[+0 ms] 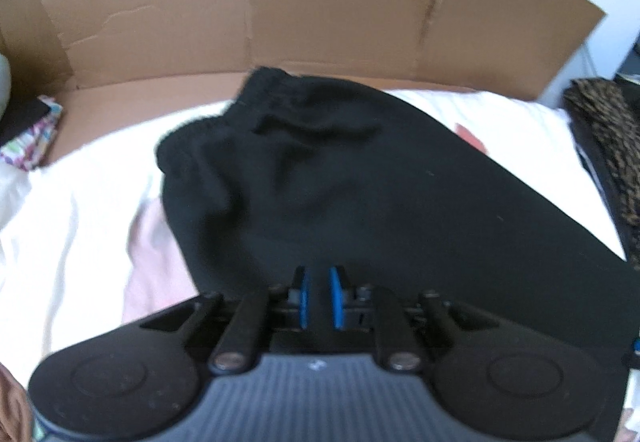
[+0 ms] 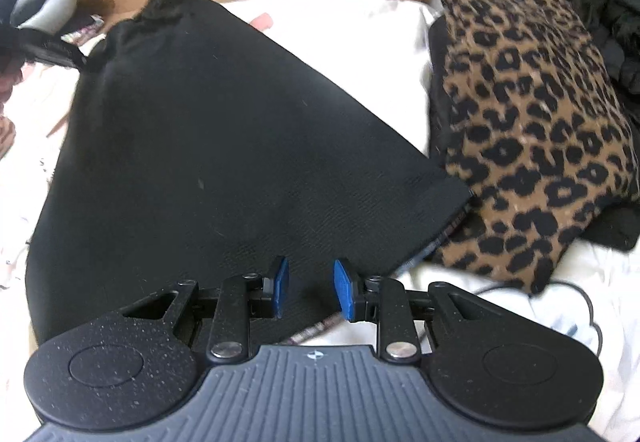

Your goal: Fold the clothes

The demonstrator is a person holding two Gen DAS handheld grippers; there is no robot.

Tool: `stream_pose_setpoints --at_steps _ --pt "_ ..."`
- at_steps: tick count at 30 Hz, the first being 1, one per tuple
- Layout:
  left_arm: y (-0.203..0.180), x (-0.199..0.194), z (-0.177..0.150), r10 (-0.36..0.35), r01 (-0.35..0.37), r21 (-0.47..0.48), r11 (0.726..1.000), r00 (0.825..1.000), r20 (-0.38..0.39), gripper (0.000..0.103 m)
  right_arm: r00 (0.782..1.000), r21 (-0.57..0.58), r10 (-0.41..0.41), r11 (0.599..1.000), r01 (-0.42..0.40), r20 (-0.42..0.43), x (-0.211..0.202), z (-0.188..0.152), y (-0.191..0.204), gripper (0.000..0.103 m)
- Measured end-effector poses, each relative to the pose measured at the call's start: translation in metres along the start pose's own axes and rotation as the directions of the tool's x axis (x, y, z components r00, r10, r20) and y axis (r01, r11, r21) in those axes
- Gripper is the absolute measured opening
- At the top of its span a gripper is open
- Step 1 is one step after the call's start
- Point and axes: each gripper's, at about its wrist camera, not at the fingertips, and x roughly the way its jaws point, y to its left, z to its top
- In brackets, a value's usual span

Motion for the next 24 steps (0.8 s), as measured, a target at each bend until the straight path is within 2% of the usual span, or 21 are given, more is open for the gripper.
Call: stream_pose_setpoints --at_steps 5,8,13,19,24 --pt "-0.014 -0.009 -0.039 -0.009 0.011 -0.053 0.999 0.999 0.032 0.017 0.999 -0.033 0.045 0.999 -0.044 0.026 -0.002 0.006 0.019 0.032" --pt "-0.02 -0.019 -0.067 -0.043 0.047 -0.102 0.994 0.998 0.046 0.018 0.997 -0.034 0.076 0.997 -0.076 0.012 0.0 0.006 0.033 0.033" --pt "-0.044 -0.029 -0.109 -0.064 0.065 -0.021 0.998 0.997 0.036 0.025 0.994 -0.062 0.107 0.992 -0.107 -0.007 0.004 0.002 0.054 0.037" --pt "-0.064 -0.044 -0.157 -0.065 0.064 0.044 0.997 0.998 0.027 0.025 0.995 -0.114 0.095 0.989 -0.098 -0.036 0.006 -0.011 0.068 0.039" --pt "-0.071 -0.056 -0.174 -0.104 0.104 0.007 0.995 0.994 0.028 0.026 0.995 -0.146 0.059 0.987 -0.07 -0.074 0.007 -0.028 0.066 0.039"
